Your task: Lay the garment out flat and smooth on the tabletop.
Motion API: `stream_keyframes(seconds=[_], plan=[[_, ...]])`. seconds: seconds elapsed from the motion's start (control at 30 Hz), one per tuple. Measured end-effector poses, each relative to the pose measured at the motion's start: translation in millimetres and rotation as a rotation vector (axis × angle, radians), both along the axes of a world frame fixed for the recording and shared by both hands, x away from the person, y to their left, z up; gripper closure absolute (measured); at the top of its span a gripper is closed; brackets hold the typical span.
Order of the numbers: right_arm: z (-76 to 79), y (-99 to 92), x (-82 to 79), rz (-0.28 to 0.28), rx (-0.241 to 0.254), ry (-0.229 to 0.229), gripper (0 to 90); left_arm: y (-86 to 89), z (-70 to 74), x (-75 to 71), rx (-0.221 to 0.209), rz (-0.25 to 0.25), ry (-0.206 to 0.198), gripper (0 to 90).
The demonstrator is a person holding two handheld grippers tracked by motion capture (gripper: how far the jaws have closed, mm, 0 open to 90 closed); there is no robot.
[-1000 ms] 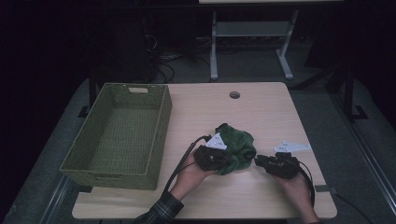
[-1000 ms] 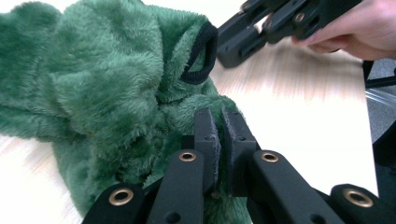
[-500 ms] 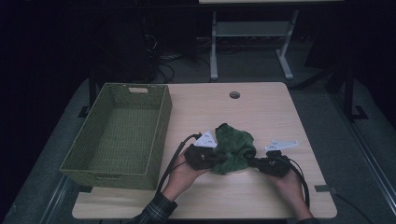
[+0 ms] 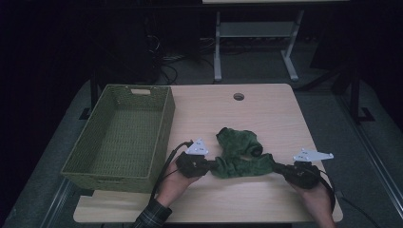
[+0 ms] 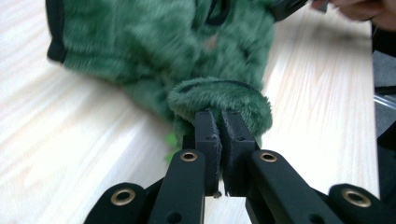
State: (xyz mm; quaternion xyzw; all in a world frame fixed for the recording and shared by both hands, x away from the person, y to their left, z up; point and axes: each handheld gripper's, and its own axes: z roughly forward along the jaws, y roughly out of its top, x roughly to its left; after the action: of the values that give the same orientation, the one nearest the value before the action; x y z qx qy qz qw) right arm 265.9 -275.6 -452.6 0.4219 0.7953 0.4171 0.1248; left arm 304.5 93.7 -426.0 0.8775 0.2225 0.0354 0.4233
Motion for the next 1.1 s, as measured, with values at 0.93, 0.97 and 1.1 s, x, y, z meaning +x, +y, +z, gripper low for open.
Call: stream_keyframes(seconds=[0.93,0.97,1.1], plan=[[4.3,18.2,-2.0,0.071,-0.044,-0.044,87.8,0.4,18.7,-22.7,-0.027,-0.029,-0.012,87.8],[3.7,20.3,-0.3,0.078,-0.053,-0.042,88.7,-4.7,12.8,-24.3,-0.020,-0.043,0.000,88.4],[-2.5,27.6,5.1,0.101,-0.083,-0.014,89.6,-14.6,-8.8,-25.1,0.047,-0.046,0.021,88.6]])
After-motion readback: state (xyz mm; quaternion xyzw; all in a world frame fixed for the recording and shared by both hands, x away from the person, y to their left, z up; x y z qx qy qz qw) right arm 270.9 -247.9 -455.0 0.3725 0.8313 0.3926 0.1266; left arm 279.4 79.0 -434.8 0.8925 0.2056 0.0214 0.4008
